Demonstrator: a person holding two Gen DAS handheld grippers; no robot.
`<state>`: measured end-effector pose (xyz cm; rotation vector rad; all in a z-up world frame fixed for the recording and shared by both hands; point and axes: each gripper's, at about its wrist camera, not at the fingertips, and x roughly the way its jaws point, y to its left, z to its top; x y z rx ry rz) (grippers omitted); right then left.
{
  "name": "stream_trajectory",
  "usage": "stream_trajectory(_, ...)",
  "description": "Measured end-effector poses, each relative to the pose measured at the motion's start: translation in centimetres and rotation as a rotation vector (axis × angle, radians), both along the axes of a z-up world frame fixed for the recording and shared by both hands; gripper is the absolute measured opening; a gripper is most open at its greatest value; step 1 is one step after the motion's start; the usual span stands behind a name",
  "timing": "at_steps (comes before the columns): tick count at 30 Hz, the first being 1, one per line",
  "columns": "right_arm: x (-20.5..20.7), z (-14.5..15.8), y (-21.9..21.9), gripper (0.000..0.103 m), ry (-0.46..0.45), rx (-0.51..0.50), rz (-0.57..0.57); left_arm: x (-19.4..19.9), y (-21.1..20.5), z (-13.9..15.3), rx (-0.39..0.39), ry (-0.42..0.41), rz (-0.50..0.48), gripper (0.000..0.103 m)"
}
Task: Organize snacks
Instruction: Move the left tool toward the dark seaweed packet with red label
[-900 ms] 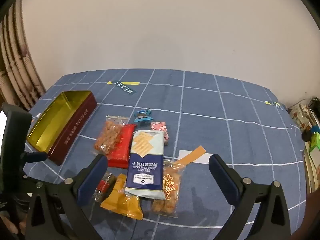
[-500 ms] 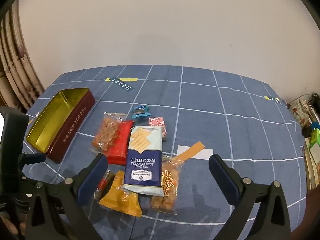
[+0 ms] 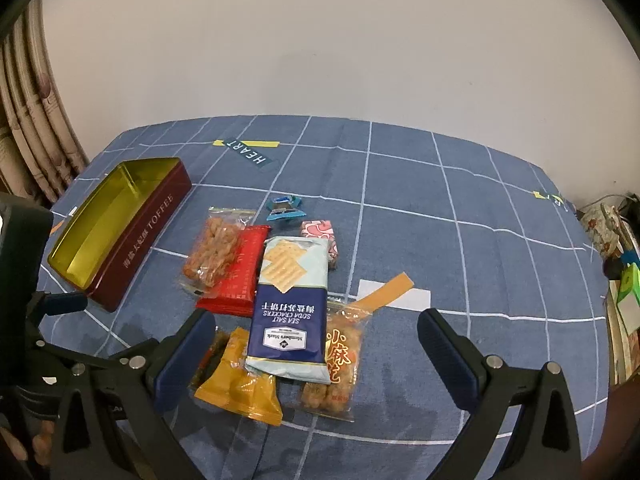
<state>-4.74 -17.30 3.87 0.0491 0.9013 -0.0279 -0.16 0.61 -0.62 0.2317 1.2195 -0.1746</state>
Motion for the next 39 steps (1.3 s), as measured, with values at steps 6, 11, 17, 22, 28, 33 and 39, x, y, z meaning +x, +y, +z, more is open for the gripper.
stream_trajectory(6,0.1,0.1,-0.3,0.103,-0.002,-0.015,-0.004,0.2,0.7,0.1,-0.008,-0.009,0.015,0.103)
stream_trajectory(11,0.2,0.1,-1.1,0.103,0.0,-0.014,-0.029,0.3,1.0,0.0,-0.013,-0.007,0.018,0.102)
stream_trajectory(17,0.1,0.0,-1.9,0.103,0.004,-0.019,-0.046,-0.1,0.5,-0.2,-0.025,-0.005,-0.01,0.102)
stream_trajectory(22,-0.1,-0.3,-2.2,0.103,0.008,-0.014,-0.051,-0.2,-0.4,-0.3,-0.03,0.005,-0.035,0.102)
stream_trajectory(28,-0.1,-0.6,-2.4,0.103,0.015,0.004,-0.054,-0.2,-1.0,-0.6,-0.036,0.024,-0.046,0.101)
stream_trajectory(33,-0.2,-0.6,-2.4,0.103,0.014,-0.004,-0.051,-0.3,-1.6,-0.6,-0.027,0.022,-0.064,0.099)
stream_trajectory(39,-0.2,-0.9,-2.8,0.103,0.021,0.01,-0.054,-0.4,-1.7,-0.6,-0.029,0.018,-0.065,0.099)
